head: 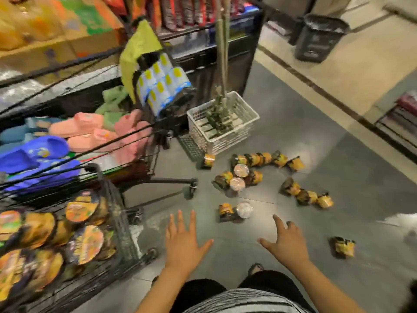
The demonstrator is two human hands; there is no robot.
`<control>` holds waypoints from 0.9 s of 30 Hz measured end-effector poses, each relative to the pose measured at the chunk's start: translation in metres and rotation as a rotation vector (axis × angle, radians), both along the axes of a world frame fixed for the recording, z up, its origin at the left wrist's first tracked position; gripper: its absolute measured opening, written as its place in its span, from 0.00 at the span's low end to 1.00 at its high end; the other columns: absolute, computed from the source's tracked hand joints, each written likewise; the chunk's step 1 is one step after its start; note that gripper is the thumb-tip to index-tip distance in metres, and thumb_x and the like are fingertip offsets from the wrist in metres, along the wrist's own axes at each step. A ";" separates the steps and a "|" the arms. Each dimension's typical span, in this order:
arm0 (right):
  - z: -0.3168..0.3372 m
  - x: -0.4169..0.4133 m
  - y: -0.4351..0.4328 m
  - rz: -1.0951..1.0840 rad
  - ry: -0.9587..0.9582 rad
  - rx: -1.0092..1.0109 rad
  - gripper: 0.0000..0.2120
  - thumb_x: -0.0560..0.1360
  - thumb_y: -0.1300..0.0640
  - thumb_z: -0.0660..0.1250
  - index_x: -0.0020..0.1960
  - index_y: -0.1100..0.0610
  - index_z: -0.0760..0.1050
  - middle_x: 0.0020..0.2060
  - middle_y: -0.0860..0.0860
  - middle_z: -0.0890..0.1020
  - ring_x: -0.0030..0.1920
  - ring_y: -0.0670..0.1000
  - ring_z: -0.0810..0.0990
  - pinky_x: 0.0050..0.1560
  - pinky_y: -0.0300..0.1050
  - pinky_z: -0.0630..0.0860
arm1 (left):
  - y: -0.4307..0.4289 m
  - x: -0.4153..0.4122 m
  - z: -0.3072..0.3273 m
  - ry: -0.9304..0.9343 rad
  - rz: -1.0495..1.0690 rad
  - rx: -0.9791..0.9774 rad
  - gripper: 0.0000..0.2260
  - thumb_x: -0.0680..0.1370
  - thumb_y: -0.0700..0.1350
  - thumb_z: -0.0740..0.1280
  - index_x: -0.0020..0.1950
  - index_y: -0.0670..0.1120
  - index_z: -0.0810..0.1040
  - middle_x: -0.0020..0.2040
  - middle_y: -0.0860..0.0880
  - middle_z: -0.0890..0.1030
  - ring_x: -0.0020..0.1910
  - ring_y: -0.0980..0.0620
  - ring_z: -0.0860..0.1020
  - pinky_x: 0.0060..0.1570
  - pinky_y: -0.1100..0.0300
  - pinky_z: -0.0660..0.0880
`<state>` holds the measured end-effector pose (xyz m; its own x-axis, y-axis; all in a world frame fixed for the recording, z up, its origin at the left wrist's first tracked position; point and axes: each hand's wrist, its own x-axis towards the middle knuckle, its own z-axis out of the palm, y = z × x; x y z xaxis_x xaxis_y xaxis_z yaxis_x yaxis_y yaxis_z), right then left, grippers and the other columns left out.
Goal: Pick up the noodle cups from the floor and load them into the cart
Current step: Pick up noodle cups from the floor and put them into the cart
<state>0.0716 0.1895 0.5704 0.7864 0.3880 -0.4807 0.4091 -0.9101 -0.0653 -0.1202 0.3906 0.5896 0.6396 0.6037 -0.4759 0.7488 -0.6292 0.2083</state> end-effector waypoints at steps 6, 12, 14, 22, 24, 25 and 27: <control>0.005 0.087 -0.100 -0.116 0.031 -0.026 0.44 0.71 0.29 0.61 0.79 0.48 0.50 0.70 0.59 0.66 0.68 0.59 0.68 0.63 0.50 0.69 | -0.095 0.106 -0.020 0.082 -0.131 -0.019 0.42 0.75 0.71 0.53 0.80 0.51 0.41 0.79 0.41 0.44 0.78 0.39 0.42 0.75 0.47 0.46; -0.004 0.124 -0.153 -0.132 0.103 -0.106 0.45 0.69 0.27 0.60 0.78 0.47 0.50 0.69 0.61 0.66 0.68 0.61 0.67 0.63 0.52 0.69 | -0.133 0.146 -0.033 0.123 -0.179 -0.021 0.42 0.75 0.71 0.54 0.80 0.52 0.40 0.79 0.39 0.43 0.77 0.38 0.41 0.75 0.46 0.46; -0.012 0.130 -0.155 -0.133 0.122 -0.129 0.45 0.70 0.27 0.59 0.78 0.47 0.49 0.70 0.61 0.65 0.69 0.61 0.66 0.64 0.52 0.68 | -0.132 0.153 -0.037 0.117 -0.159 -0.047 0.42 0.75 0.71 0.55 0.79 0.54 0.40 0.79 0.40 0.41 0.78 0.39 0.41 0.75 0.47 0.46; -0.135 0.157 -0.105 -0.093 0.227 -0.146 0.44 0.71 0.28 0.60 0.78 0.46 0.47 0.73 0.59 0.61 0.73 0.59 0.60 0.68 0.52 0.64 | -0.084 0.183 -0.170 0.214 -0.188 -0.075 0.42 0.71 0.75 0.50 0.79 0.55 0.48 0.79 0.40 0.49 0.78 0.37 0.49 0.73 0.43 0.53; -0.199 0.166 -0.084 -0.029 0.236 -0.146 0.45 0.70 0.29 0.60 0.78 0.45 0.47 0.72 0.59 0.61 0.72 0.60 0.61 0.68 0.52 0.64 | -0.068 0.194 -0.242 0.218 -0.241 -0.039 0.40 0.72 0.74 0.52 0.79 0.53 0.57 0.78 0.37 0.55 0.76 0.35 0.56 0.71 0.41 0.60; -0.235 0.171 -0.073 0.010 0.235 -0.145 0.44 0.70 0.29 0.61 0.78 0.45 0.46 0.72 0.59 0.61 0.71 0.60 0.61 0.68 0.52 0.64 | -0.061 0.199 -0.280 0.217 -0.259 -0.026 0.41 0.71 0.74 0.51 0.77 0.51 0.62 0.76 0.36 0.59 0.74 0.34 0.60 0.69 0.40 0.63; -0.307 0.183 -0.051 0.074 0.229 -0.121 0.44 0.71 0.29 0.60 0.78 0.45 0.46 0.71 0.60 0.61 0.71 0.61 0.62 0.68 0.53 0.63 | -0.047 0.210 -0.352 0.243 -0.286 -0.036 0.43 0.70 0.75 0.49 0.78 0.52 0.60 0.77 0.35 0.57 0.75 0.34 0.57 0.71 0.40 0.60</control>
